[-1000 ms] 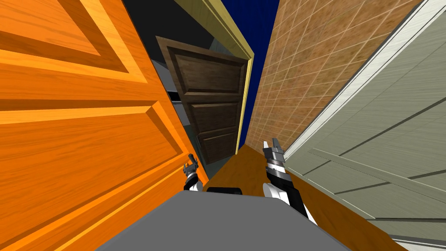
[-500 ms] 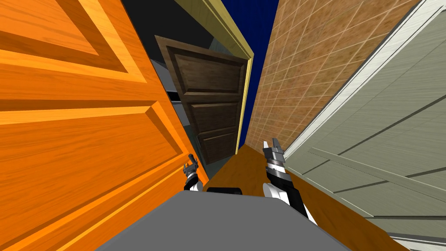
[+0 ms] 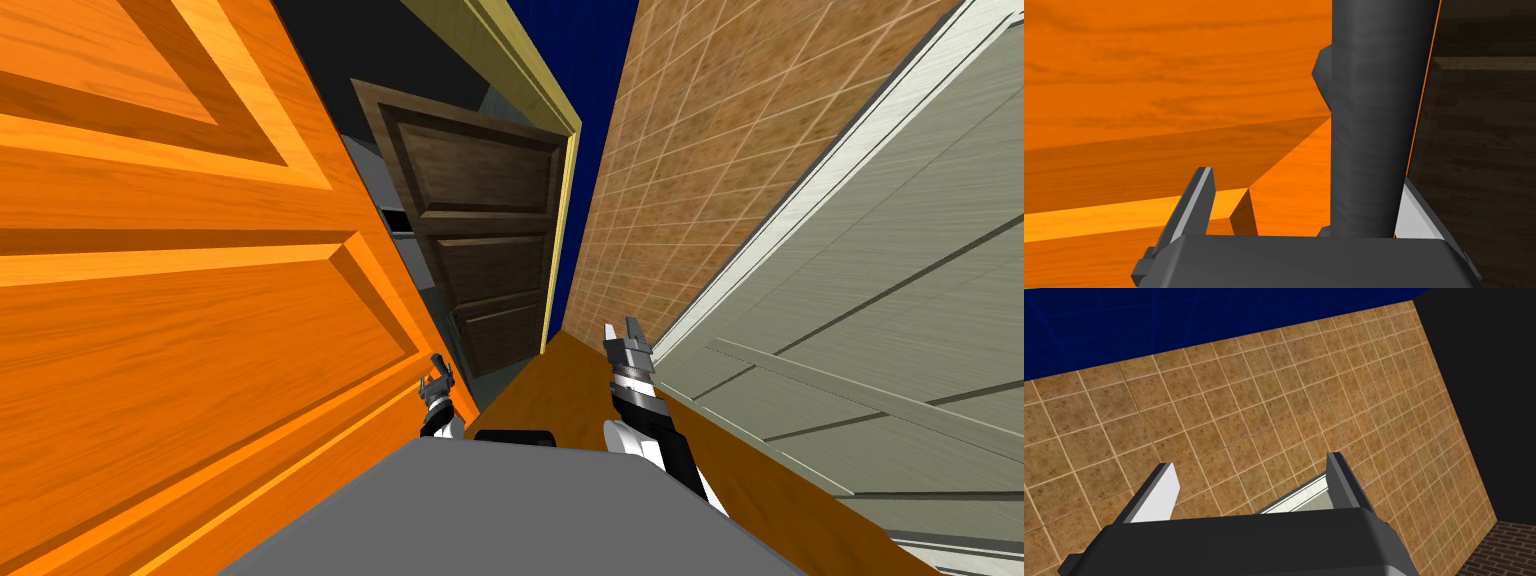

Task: Push the door open

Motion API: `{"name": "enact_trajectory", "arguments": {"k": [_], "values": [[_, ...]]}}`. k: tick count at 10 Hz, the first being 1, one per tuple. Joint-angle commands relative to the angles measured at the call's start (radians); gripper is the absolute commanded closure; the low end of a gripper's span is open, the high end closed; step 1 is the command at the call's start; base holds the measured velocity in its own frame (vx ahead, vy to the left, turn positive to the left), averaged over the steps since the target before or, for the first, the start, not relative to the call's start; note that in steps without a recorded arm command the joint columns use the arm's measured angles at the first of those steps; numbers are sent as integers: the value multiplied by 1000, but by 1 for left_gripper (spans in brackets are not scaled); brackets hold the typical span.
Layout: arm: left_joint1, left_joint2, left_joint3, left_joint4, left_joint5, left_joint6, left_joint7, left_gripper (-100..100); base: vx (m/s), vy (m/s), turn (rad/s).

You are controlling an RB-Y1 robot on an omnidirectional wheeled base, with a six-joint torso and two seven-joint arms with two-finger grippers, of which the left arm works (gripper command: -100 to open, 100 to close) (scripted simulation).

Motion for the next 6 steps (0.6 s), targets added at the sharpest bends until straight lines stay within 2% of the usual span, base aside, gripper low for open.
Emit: {"name": "enact_trajectory", "arguments": {"k": [1, 2, 6], "values": [[5, 13, 28, 14, 8, -4, -1, 100, 9, 12, -73], [6, 16, 35, 18, 10, -6, -2, 100, -4, 13, -84], [8, 19, 42, 22, 12, -7, -2, 100, -9, 8, -8]]}}
